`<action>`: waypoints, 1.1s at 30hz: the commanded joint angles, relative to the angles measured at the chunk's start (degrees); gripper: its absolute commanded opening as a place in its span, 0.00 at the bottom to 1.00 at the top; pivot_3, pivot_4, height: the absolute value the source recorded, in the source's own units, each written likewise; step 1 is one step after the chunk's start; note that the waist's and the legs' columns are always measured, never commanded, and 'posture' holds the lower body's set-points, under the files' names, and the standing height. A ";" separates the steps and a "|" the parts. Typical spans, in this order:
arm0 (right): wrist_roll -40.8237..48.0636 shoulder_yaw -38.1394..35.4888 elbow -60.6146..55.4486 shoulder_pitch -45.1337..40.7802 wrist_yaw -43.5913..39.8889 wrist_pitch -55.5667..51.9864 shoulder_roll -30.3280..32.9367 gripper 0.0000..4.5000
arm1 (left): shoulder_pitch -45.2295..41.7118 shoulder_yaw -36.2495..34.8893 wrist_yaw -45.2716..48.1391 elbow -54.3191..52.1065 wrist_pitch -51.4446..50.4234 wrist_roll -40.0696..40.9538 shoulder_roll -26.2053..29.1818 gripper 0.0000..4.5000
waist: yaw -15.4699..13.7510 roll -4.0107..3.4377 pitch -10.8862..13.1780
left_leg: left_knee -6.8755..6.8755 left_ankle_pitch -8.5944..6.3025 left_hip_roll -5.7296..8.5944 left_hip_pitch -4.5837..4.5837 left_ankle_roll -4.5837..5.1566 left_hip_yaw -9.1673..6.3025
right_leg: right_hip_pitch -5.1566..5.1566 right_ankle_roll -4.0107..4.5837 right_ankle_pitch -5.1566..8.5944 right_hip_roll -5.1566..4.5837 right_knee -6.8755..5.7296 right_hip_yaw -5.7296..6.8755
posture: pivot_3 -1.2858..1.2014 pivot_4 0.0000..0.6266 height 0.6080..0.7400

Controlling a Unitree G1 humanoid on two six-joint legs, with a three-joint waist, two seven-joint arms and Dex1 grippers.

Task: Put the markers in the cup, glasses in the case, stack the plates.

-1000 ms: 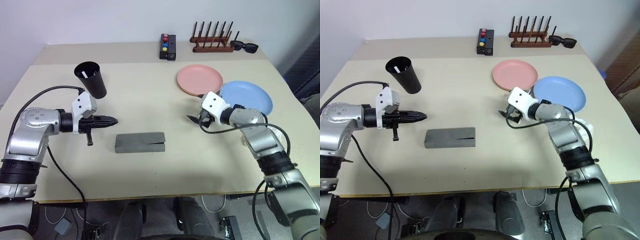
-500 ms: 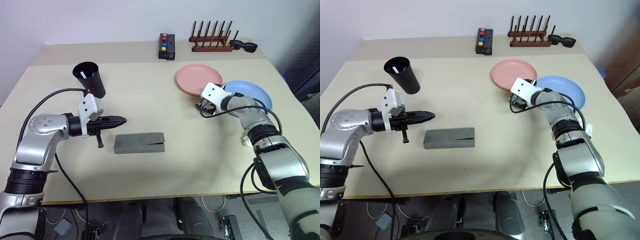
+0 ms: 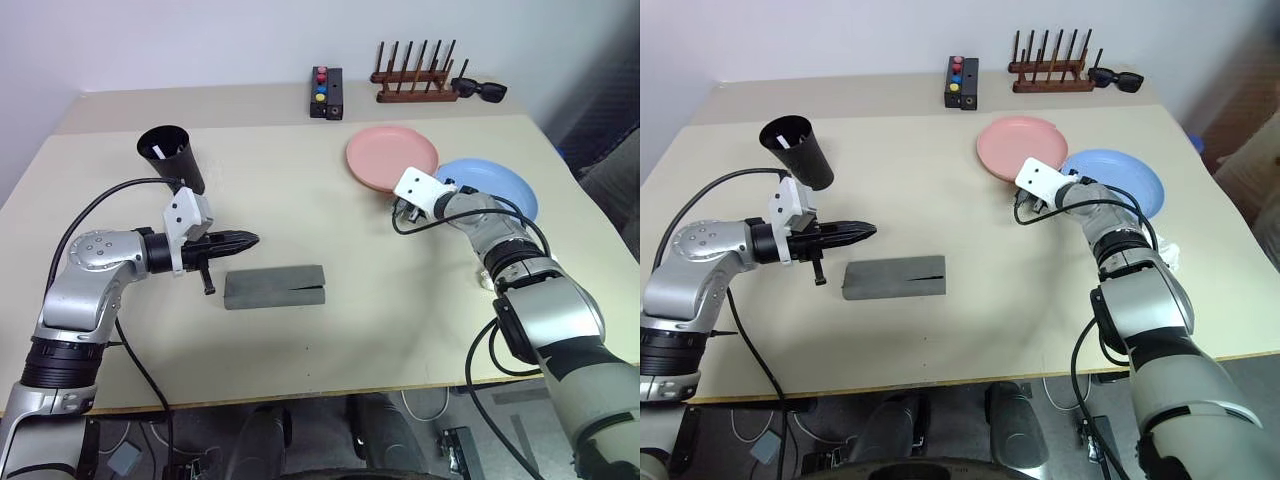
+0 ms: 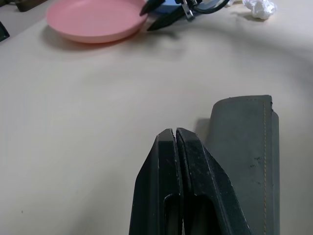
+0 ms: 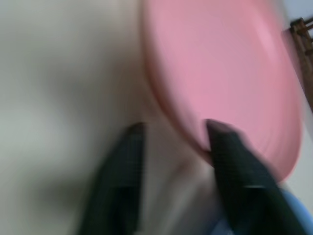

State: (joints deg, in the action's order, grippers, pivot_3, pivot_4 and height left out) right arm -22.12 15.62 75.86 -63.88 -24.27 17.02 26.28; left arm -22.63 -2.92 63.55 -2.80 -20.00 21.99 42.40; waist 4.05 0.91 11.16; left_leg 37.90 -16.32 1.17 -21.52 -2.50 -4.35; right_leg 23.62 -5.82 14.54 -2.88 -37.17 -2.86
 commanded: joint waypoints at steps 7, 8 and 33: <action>-5.64 3.50 -1.15 -1.55 6.96 6.06 1.00 0.00 | 1.06 -0.61 -0.68 -3.03 -0.39 0.79 0.02 0.00 | 0.01 -0.01 0.01 | 0.00 0.00 0.01 0.00 0.00 0.01 | 0.04 0.00 0.00 0.00 -0.02 -0.03 | 0.52 0.24 0.96; -6.13 3.90 -1.28 -1.58 7.24 7.03 1.19 0.00 | 1.05 -0.54 -0.73 -3.02 -0.37 0.73 -0.02 0.00 | -0.01 -0.01 0.01 | -0.01 0.00 0.00 -0.01 0.00 0.01 | 0.04 0.00 0.00 0.01 -0.02 -0.03 | 0.52 0.24 0.96; 31.63 -6.76 -81.07 43.73 -41.36 -9.34 35.02 0.00 | -0.80 1.74 -0.70 -0.49 1.31 -0.11 -1.28 0.00 | -1.40 -0.17 0.10 | 0.08 -0.03 -0.06 0.09 0.05 -0.03 | -0.20 -0.08 0.05 -0.10 0.10 -0.01 | 0.52 0.24 0.96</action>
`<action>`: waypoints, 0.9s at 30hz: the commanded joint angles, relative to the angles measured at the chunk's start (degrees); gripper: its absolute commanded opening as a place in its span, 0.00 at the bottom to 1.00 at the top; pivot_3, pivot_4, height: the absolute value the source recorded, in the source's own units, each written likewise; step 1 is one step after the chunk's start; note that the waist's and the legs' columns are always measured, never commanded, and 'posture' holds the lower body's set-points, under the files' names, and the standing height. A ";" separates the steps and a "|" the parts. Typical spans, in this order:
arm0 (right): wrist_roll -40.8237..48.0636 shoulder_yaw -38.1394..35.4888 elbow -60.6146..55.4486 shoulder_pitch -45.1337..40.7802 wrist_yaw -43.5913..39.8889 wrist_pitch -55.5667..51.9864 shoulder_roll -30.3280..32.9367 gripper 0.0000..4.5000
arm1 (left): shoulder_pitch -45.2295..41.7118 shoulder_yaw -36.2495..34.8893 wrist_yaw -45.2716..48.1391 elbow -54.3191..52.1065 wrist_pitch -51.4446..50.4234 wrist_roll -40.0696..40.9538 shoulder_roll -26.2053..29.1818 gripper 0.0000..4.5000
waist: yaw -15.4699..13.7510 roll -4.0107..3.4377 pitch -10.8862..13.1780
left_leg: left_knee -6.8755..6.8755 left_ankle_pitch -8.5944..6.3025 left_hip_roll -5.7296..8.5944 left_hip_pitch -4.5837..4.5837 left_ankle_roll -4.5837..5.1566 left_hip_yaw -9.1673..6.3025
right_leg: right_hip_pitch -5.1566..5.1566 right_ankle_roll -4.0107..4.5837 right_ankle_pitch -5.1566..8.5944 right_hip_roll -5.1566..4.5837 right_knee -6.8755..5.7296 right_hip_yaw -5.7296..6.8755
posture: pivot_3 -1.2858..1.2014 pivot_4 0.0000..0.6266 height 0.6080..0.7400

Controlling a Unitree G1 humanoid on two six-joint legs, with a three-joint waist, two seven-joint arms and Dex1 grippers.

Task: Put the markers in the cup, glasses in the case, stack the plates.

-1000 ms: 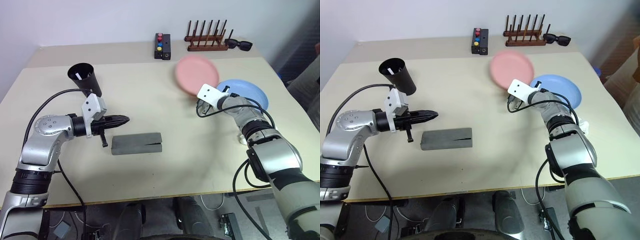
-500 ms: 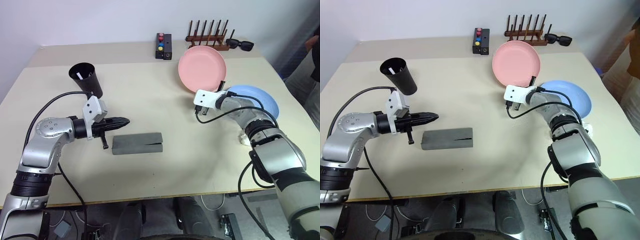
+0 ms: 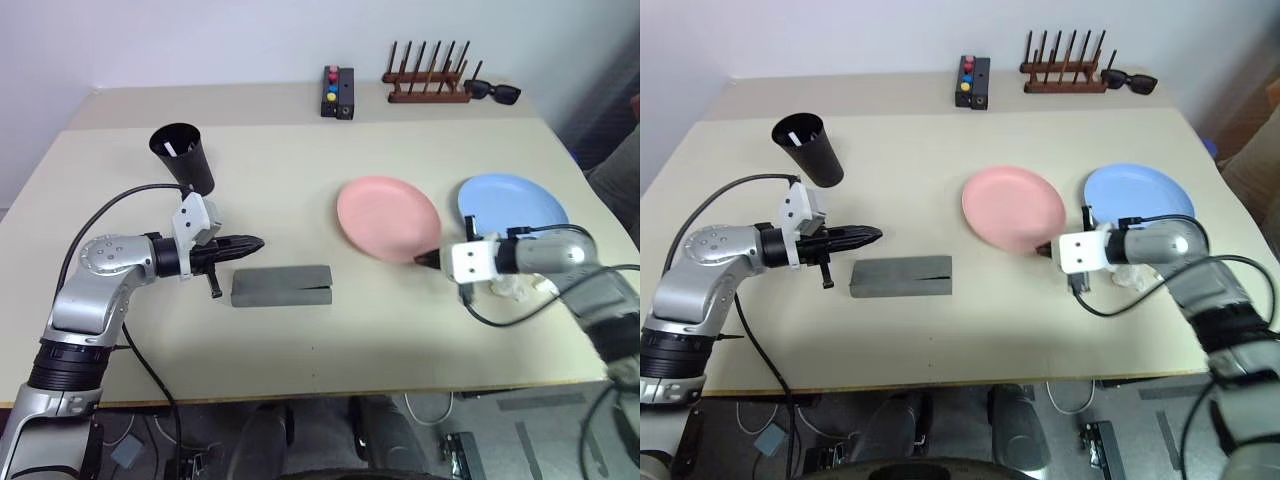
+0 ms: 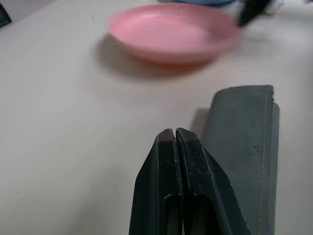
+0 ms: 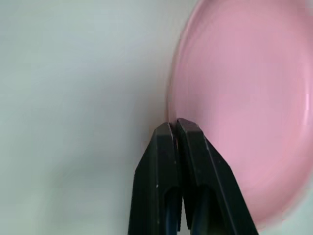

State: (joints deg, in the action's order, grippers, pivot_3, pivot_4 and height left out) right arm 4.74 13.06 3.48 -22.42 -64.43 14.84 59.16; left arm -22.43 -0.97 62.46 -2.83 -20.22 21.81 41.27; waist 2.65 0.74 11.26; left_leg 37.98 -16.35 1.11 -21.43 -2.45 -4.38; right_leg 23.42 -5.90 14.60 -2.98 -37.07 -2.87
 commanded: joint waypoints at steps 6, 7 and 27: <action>4.57 -7.40 -14.39 7.89 -1.79 -16.18 4.38 0.13 | -2.84 1.20 0.68 1.31 2.63 -0.60 -1.66 0.00 | -0.42 0.01 0.00 | 0.16 0.01 0.00 0.06 -0.01 0.00 | -0.09 0.17 0.02 0.12 -0.02 0.00 | 0.52 0.24 0.96; 5.06 -8.15 -15.16 8.15 -1.67 -17.16 4.18 0.18 | -2.93 1.28 0.65 1.42 2.74 -0.60 -1.76 0.00 | -0.43 0.01 0.00 | 0.16 0.01 0.00 0.03 -0.01 0.00 | -0.08 0.10 -0.02 0.11 -0.01 0.00 | 0.52 0.24 0.96; -3.80 -14.36 9.33 1.43 17.21 -25.43 -4.04 0.62 | -0.32 6.41 -3.25 -14.91 -7.38 7.21 -10.02 0.00 | -1.56 0.07 0.04 | 0.10 0.01 0.06 -0.04 0.00 0.09 | -0.01 0.05 -0.03 0.04 0.05 0.00 | 0.52 0.24 0.96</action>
State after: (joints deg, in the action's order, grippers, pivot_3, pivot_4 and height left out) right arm 2.16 -0.69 10.71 -19.45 -48.87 -11.57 55.37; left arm -22.81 4.87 59.49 -14.82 -27.23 27.70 31.40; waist 1.09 0.80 11.30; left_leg 38.08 -16.35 1.16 -21.46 -2.46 -4.29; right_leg 23.41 -5.85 14.57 -2.94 -37.04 -2.87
